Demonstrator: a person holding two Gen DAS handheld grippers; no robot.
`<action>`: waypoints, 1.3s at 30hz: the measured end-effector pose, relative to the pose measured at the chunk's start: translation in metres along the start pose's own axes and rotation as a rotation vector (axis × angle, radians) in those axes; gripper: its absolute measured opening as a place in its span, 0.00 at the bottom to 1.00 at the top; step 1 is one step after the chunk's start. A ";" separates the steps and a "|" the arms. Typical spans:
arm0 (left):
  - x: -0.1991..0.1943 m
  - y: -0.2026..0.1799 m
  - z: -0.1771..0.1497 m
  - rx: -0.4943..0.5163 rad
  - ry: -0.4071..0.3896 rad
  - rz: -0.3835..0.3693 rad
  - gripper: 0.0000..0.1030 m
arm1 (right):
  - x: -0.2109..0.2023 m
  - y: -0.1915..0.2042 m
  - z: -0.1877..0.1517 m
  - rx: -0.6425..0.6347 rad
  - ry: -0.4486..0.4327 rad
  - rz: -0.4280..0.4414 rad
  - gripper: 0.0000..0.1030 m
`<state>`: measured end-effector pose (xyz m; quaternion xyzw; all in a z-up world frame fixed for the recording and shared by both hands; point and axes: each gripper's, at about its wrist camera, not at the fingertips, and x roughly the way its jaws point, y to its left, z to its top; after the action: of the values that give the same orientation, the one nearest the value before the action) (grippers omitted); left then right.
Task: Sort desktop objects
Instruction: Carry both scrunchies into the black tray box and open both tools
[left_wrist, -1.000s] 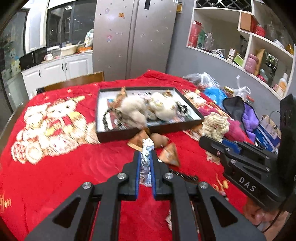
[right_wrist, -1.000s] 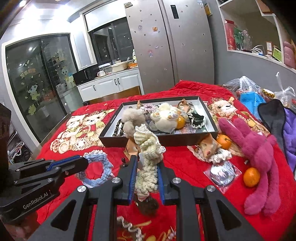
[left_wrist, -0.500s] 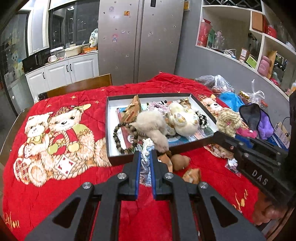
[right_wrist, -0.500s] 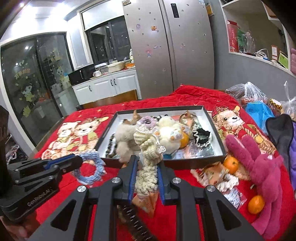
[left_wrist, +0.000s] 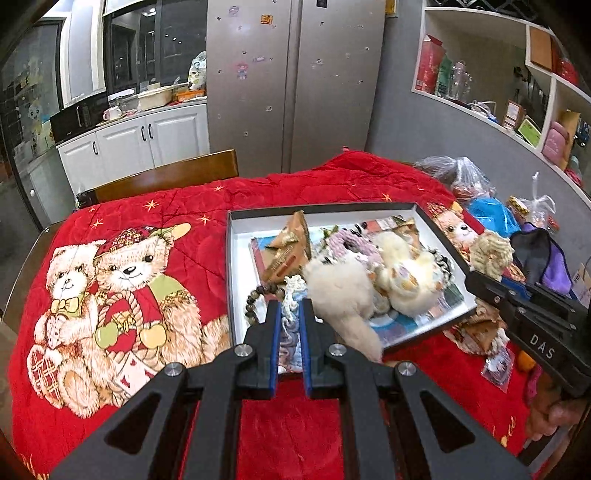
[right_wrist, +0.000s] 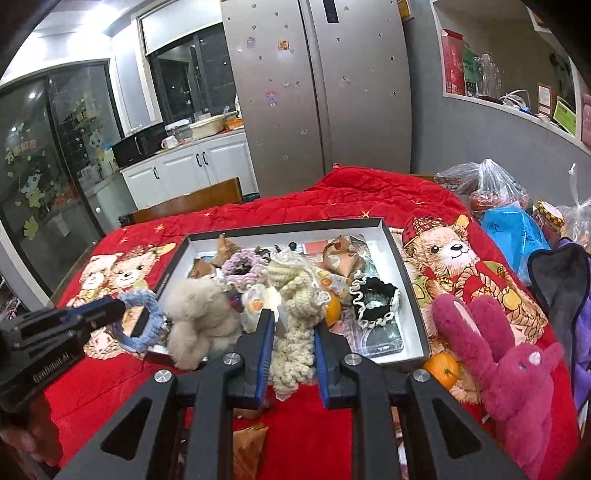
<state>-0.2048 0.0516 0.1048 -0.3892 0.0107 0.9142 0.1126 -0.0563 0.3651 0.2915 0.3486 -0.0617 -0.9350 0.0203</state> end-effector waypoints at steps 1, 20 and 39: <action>0.003 0.002 0.002 -0.004 0.003 -0.001 0.10 | 0.003 -0.001 0.001 0.003 0.003 0.000 0.20; 0.043 0.024 -0.007 -0.018 0.074 0.013 0.10 | 0.041 -0.018 -0.004 0.016 0.076 -0.060 0.20; 0.049 0.019 -0.007 0.020 0.105 0.055 0.40 | 0.046 -0.030 -0.008 0.054 0.070 -0.066 0.38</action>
<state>-0.2367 0.0420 0.0634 -0.4350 0.0366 0.8951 0.0905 -0.0856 0.3902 0.2513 0.3836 -0.0744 -0.9203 -0.0178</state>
